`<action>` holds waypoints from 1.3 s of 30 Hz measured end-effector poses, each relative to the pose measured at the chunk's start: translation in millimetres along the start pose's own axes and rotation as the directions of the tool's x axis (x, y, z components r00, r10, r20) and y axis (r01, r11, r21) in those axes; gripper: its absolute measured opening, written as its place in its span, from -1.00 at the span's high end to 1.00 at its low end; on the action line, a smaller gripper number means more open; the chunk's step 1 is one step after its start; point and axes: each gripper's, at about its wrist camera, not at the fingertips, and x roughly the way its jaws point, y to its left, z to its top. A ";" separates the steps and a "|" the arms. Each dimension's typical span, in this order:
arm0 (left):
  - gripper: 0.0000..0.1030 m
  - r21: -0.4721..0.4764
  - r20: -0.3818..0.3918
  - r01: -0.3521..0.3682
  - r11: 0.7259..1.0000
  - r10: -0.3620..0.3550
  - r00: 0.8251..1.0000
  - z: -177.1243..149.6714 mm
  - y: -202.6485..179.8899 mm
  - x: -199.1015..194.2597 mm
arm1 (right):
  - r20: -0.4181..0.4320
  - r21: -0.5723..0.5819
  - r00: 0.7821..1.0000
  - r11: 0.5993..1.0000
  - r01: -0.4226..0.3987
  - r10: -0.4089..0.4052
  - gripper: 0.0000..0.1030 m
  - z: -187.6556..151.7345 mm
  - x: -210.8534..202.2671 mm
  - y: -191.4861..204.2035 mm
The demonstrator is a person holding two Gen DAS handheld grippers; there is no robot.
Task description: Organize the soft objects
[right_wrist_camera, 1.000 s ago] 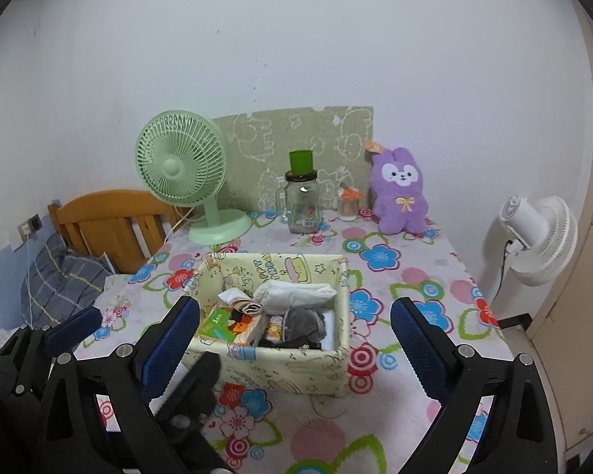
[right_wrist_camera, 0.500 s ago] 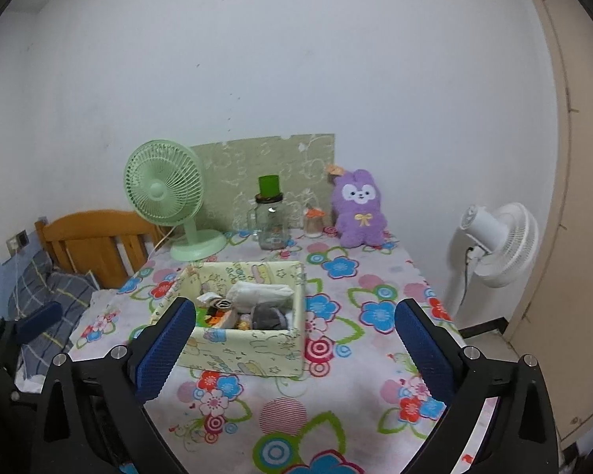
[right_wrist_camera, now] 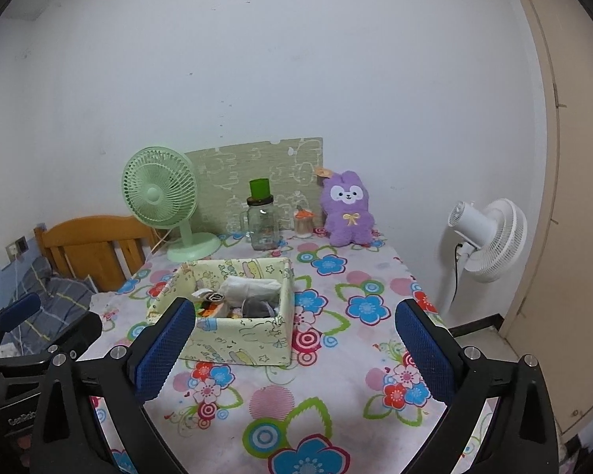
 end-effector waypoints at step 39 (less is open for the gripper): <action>-1.00 -0.003 0.001 -0.012 1.000 0.012 1.000 0.4 0.2 5.6 | -0.023 -0.013 1.000 1.000 0.008 -0.008 -0.99 -1.2 13.5 5.5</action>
